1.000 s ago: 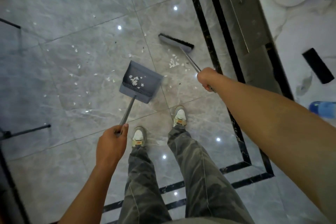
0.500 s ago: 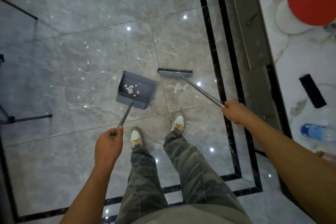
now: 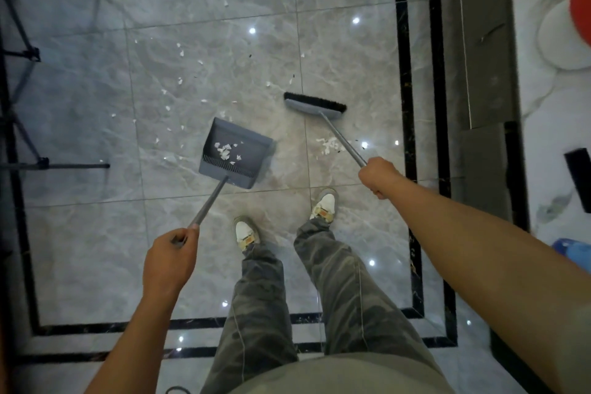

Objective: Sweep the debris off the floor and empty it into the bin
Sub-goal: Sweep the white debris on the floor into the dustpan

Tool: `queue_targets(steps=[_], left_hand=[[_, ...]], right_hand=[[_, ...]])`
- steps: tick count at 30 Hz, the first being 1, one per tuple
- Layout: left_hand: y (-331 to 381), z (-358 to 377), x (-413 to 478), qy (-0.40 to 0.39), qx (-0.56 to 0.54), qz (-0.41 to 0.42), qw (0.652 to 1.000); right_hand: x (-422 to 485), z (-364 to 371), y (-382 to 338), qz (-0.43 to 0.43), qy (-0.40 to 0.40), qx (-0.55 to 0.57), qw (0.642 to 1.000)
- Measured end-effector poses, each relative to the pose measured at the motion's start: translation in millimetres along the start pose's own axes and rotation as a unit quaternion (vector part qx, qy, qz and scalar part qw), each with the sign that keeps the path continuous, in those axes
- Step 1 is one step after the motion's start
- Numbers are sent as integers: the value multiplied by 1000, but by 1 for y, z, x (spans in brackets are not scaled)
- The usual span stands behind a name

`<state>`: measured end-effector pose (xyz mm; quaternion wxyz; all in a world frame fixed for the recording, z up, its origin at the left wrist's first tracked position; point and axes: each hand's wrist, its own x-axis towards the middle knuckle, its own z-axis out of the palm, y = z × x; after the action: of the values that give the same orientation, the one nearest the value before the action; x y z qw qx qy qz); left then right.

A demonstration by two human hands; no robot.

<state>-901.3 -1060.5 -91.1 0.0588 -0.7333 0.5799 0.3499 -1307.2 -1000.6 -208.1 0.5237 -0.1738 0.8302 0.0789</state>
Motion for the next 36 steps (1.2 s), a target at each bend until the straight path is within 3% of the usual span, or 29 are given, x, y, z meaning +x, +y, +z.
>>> queue_targets(steps=[8,13,16,18,21,25,29,36], left_hand=[[-34,-9,-10,28,-35,-58,997],[-63,-20,-16,44,-85,-87,992],[-95,-27,-22,57,-120,-109,985],[-120,-32,-28,67,-142,-126,979],[-158,-42,-41,78,-158,-146,974],[-192,-51,-58,93,-171,-153,969],[-235,-57,-68,109,-203,-182,956],[-284,-58,-85,102,-226,-197,949]], right_hand=[[-37,3,29,-49,-24,-240,969],[-59,-22,47,-92,23,-261,961],[-85,-7,53,-115,45,-222,967],[-100,19,44,-104,24,-135,985],[-115,73,20,-74,-47,38,995],[-131,143,-16,-50,-163,174,970],[-136,207,-59,-15,-226,184,956],[-145,262,-97,42,-247,145,957]])
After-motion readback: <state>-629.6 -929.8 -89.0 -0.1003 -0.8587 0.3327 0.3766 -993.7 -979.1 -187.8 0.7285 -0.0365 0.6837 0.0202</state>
